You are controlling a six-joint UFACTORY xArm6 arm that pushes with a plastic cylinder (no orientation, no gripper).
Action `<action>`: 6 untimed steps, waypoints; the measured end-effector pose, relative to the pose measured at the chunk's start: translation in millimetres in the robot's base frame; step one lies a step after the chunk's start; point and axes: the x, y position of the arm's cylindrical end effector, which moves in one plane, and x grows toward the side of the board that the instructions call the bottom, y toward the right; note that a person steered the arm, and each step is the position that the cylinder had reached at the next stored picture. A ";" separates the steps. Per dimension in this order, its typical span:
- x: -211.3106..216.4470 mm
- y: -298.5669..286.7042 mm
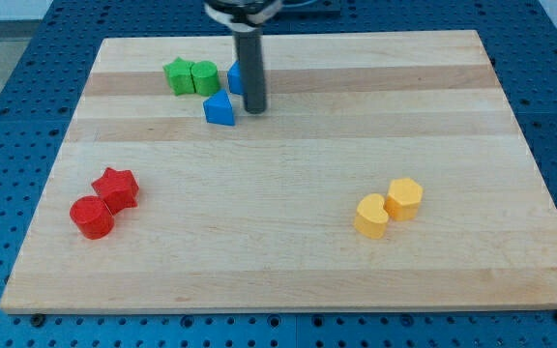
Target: Slide the blue triangle slightly up
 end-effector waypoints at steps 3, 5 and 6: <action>69.2 -58.4; 9.4 -87.4; -9.5 -87.4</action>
